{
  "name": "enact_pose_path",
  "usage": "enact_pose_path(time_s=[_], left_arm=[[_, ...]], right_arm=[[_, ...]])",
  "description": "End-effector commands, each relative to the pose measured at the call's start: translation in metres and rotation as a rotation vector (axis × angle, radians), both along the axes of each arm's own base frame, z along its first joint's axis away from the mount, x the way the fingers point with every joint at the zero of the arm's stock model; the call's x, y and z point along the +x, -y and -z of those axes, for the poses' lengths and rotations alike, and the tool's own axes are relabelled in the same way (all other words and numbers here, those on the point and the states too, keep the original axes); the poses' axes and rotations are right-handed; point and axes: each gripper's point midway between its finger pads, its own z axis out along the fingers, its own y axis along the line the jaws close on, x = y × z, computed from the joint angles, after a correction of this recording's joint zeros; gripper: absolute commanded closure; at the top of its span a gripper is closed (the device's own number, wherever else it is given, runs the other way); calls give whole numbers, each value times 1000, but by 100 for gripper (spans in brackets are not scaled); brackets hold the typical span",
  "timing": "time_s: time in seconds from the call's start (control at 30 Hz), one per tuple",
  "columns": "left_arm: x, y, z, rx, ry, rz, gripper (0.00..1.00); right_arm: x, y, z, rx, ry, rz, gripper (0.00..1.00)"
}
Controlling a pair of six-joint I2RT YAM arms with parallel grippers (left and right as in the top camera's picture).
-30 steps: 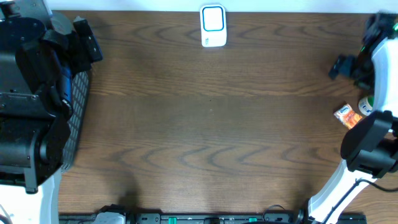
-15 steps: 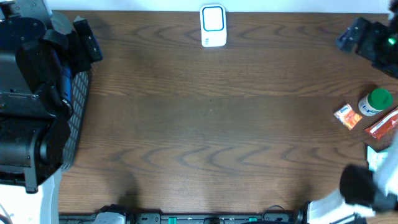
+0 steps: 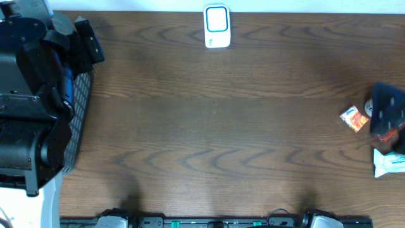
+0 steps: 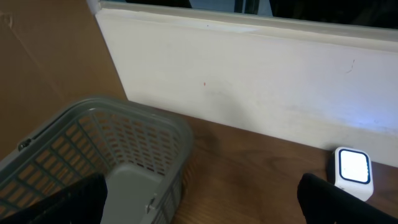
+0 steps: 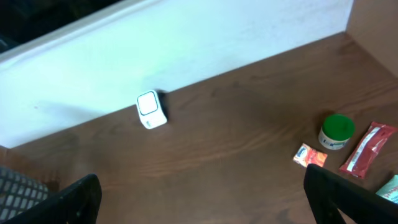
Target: Scan the item barcode
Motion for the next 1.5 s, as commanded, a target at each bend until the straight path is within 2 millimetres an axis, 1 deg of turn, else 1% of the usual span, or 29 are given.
enact_pose_path(time_s=[0.0, 0.2, 0.27, 0.47, 0.6, 0.73, 0.9, 1.03, 1.13, 1.27, 1.4, 1.47], left_arm=[[-1, -2, 0, -6, 1, -10, 2], [-1, -2, 0, -6, 2, -10, 2], [-1, -2, 0, -6, 1, -10, 2], [-1, -2, 0, -6, 1, -10, 2], [-1, -2, 0, -6, 2, -10, 2], [-1, -2, 0, -6, 2, -10, 2], [-1, -2, 0, -6, 1, -10, 2], [-1, -2, 0, -6, 2, -10, 2], [-1, -2, 0, -6, 2, -10, 2], [-1, -2, 0, -6, 1, -10, 2], [-1, -2, 0, -6, 1, -10, 2], [-1, -2, 0, -6, 2, -10, 2]], right_arm=[[-27, -9, -7, -22, 56, -15, 1], [-81, -22, -20, -72, 185, -21, 1], [-102, -27, -23, -105, 236, -28, 1], [-162, -39, -26, -176, 377, -15, 1], [-191, -36, -24, -206, 440, 41, 1], [-212, -33, -24, -229, 495, 93, 1], [-225, -34, -31, -270, 558, 84, 1], [-230, -34, -36, -274, 608, 53, 1], [-229, -32, -39, -272, 647, 30, 1], [-220, -30, -38, -271, 695, 9, 1], [-198, -28, -27, -274, 723, 4, 1], [-182, -27, -18, -275, 741, -3, 1]])
